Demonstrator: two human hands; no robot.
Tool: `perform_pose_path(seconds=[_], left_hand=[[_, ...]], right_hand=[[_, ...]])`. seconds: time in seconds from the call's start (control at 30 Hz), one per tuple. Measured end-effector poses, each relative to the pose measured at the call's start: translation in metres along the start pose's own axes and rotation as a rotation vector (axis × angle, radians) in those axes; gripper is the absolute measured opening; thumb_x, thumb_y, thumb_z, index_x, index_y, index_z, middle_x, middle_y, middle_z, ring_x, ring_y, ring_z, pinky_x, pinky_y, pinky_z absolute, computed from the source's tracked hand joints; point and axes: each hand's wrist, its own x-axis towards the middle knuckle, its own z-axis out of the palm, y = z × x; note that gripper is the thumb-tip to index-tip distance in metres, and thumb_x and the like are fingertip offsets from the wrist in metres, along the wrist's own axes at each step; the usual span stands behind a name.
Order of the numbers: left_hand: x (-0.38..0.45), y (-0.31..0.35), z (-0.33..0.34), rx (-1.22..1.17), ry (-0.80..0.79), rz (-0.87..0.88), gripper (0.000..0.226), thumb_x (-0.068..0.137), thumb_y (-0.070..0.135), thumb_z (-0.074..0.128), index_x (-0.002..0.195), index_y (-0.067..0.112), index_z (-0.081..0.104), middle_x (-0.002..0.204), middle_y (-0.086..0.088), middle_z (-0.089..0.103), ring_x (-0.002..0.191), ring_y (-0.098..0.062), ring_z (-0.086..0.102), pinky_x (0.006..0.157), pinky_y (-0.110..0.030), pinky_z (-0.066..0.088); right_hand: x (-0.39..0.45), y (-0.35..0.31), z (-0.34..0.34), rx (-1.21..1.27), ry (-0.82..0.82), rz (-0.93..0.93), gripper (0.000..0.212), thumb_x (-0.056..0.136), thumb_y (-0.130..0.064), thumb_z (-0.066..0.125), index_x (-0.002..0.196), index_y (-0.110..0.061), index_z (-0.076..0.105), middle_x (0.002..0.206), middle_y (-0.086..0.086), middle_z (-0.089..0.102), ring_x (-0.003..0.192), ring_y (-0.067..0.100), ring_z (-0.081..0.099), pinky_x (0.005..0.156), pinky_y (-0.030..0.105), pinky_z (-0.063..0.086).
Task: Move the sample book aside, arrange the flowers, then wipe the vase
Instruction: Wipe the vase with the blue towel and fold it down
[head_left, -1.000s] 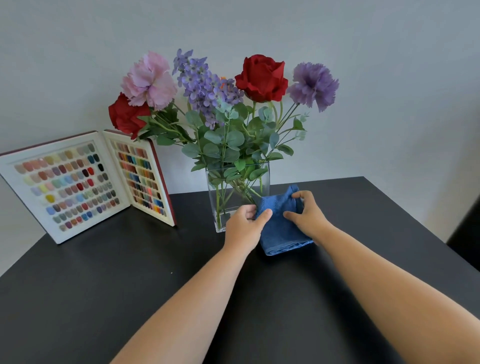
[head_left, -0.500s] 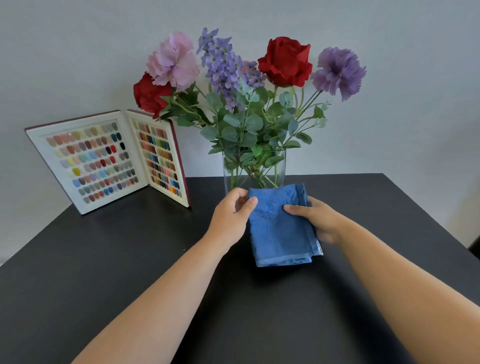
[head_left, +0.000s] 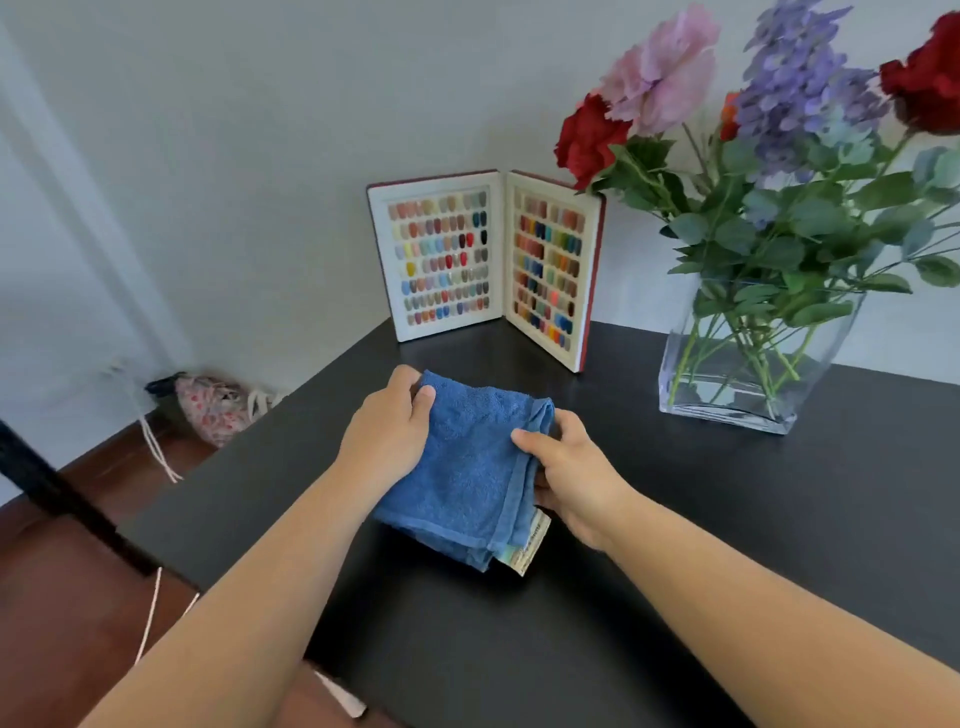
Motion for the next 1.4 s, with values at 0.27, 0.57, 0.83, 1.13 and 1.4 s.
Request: perform_pose_path(seconds=[0.27,0.57,0.83,1.13,1.4], left_hand=[[0.007,-0.105,-0.073,0.312,-0.069,-0.038,0.030,0.102,0.038,0.039,0.112,0.019,0.060,0.092,-0.001,0.065,0.089,-0.022,0.060,0.075,-0.038,0.046],[0.001,-0.174,-0.096,0.372,-0.128,0.000,0.035,0.102,0.034,0.040,0.121,0.015,0.063,0.115,-0.009,0.068,0.105,-0.029,0.061,0.086,-0.042,0.047],[-0.011,-0.179,-0.103,0.572,-0.033,0.172,0.043,0.099,0.037,0.044,0.139,0.022,0.051,0.135,-0.002,0.053,0.119,-0.027,0.048,0.092,-0.042,0.044],[-0.035,-0.191,-0.095,0.446,-0.357,0.050,0.050,0.103,0.048,0.021,0.152,0.039,0.018,0.160,0.020,0.010,0.148,-0.015,0.014,0.117,-0.045,0.007],[-0.035,-0.199,-0.091,0.412,-0.353,0.027,0.051,0.100,0.056,0.018,0.150,0.047,0.014,0.157,0.026,0.003,0.148,-0.015,0.012,0.116,-0.053,0.009]], right_hand=[[0.025,0.045,0.122,-0.063,-0.115,-0.136,0.065,0.090,-0.005,0.060,0.117,-0.058,0.034,0.118,0.000,0.062,0.097,0.013,0.068,0.071,0.034,0.060],[0.040,0.067,0.187,-0.734,-0.040,-0.349,0.028,0.085,-0.027,0.065,0.109,-0.035,0.054,0.107,-0.007,0.049,0.076,-0.011,0.054,0.062,0.004,0.044],[0.035,0.081,0.203,-1.430,-0.035,-0.809,0.050,0.096,-0.032,0.042,0.144,-0.020,0.041,0.161,0.004,0.011,0.147,0.024,0.007,0.117,0.039,0.002],[0.044,0.092,0.204,-1.612,-0.068,-0.581,0.067,0.095,-0.054,0.016,0.153,-0.020,0.015,0.162,0.001,0.007,0.147,0.024,0.004,0.116,0.047,0.009],[0.042,0.092,0.203,-1.602,-0.068,-0.553,0.068,0.093,-0.056,0.011,0.153,-0.023,0.014,0.162,-0.001,0.007,0.147,0.024,0.003,0.117,0.047,0.010]])
